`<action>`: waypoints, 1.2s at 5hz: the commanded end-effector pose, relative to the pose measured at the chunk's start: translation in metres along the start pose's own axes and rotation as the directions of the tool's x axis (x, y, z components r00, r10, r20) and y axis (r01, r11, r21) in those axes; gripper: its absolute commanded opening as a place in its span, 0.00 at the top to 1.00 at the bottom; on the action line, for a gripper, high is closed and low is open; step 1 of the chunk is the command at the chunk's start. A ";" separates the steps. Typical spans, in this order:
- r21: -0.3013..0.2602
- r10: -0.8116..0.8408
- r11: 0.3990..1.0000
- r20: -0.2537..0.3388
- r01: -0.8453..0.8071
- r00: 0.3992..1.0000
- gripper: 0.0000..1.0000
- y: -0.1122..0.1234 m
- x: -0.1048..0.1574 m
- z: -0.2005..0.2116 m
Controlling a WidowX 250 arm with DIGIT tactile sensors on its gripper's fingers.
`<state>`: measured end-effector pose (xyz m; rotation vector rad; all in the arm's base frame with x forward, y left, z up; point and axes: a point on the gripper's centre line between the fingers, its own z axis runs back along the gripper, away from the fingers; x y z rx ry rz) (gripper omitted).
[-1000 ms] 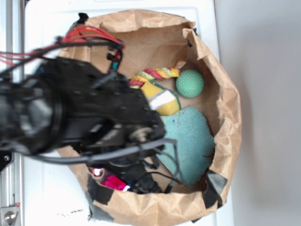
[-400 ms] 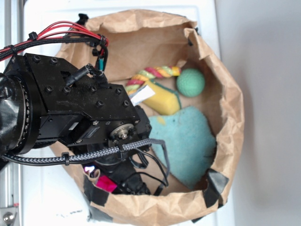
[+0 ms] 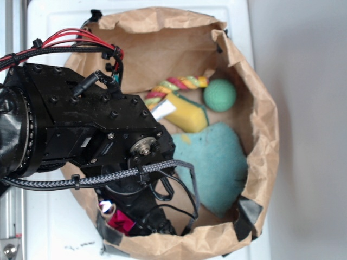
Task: Grab the red paper.
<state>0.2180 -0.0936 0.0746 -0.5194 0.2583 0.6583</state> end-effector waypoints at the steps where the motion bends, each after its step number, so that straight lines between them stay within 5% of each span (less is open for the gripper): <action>1: -0.043 -0.031 0.999 0.003 0.031 1.000 0.00 -0.022 0.000 0.006; 4: -0.063 -0.013 0.998 0.037 0.016 0.999 0.00 -0.027 0.018 -0.004; 6: 0.033 -0.058 0.998 0.076 0.056 0.995 0.00 -0.014 0.025 -0.026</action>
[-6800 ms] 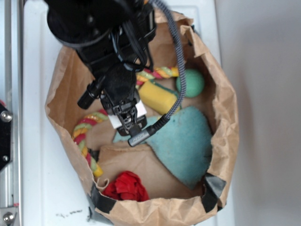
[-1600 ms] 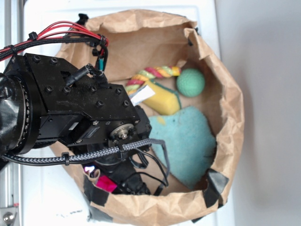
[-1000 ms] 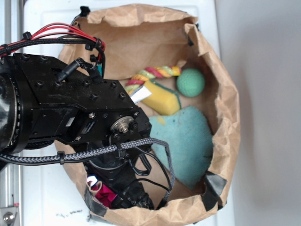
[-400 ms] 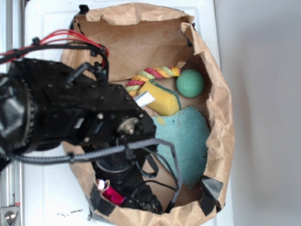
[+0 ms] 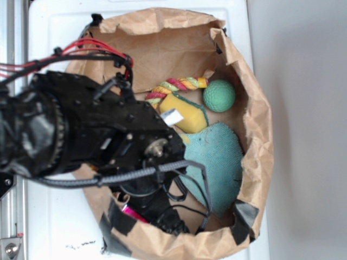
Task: Grab the red paper.
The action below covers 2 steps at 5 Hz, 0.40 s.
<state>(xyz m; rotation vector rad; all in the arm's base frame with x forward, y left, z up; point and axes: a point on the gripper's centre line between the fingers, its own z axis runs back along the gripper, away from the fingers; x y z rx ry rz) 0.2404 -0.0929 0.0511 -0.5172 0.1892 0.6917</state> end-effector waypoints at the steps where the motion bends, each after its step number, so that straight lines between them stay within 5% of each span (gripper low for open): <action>1: 0.070 -0.107 0.992 0.017 0.106 0.994 0.00 -0.007 -0.003 -0.008; 2: 0.074 -0.116 0.991 0.028 0.114 0.993 0.00 -0.006 -0.002 -0.007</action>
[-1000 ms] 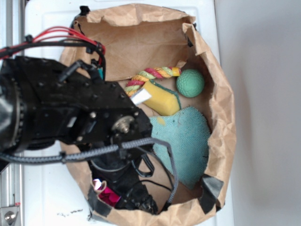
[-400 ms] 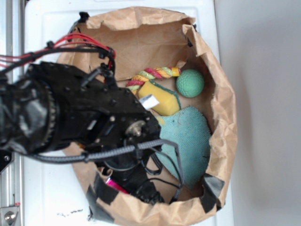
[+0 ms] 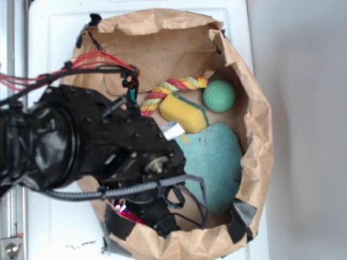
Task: Grab the red paper.
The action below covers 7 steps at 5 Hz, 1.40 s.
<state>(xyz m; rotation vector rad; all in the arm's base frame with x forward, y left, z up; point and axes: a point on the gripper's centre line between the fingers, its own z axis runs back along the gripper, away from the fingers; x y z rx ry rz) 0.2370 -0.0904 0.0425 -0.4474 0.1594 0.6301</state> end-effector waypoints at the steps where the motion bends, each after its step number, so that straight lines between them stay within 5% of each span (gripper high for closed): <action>1: -0.004 -0.024 1.000 0.031 0.024 0.999 1.00 -0.008 0.001 0.003; 4: 0.006 -0.054 0.999 0.110 0.054 0.992 1.00 -0.002 0.004 0.018; 5: 0.034 -0.177 0.984 0.146 0.174 0.973 1.00 -0.004 0.008 0.032; 6: 0.194 -0.437 0.897 0.263 0.396 0.860 1.00 -0.004 0.022 0.072; 7: 0.352 -0.515 0.839 0.263 0.416 0.816 1.00 -0.008 0.033 0.100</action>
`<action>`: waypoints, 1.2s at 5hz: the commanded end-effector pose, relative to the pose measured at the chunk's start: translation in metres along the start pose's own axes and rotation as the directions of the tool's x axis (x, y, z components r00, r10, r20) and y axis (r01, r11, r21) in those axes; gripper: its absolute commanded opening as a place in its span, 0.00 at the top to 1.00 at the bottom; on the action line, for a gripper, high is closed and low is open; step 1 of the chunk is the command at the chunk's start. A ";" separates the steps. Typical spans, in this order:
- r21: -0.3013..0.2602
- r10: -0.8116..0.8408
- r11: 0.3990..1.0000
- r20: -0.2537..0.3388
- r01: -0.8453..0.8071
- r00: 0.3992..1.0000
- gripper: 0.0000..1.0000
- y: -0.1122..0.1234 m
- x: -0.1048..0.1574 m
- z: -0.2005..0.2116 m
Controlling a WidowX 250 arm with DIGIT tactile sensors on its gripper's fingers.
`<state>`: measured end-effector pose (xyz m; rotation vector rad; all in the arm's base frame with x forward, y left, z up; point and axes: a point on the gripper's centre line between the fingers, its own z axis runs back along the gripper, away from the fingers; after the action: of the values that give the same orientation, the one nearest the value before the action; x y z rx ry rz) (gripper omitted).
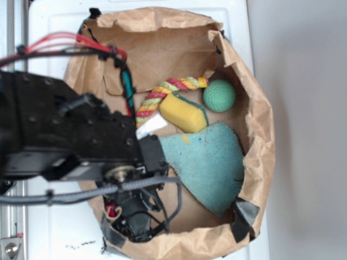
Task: Grab the red paper.
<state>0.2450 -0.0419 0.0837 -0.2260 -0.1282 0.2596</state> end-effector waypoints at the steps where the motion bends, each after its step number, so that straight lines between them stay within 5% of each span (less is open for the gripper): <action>1: 0.266 -0.094 0.961 0.076 0.070 0.993 1.00 0.010 0.047 0.059; 2: 0.379 -0.121 0.923 0.111 0.071 0.986 1.00 0.022 0.056 0.076; 3: 0.415 -0.153 0.903 0.064 0.114 0.986 1.00 0.029 0.055 0.085; 6: 0.210 -0.196 0.961 0.044 0.182 0.980 1.00 0.017 0.040 0.115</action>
<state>0.2540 0.0151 0.1674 -0.0069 -0.1184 0.0728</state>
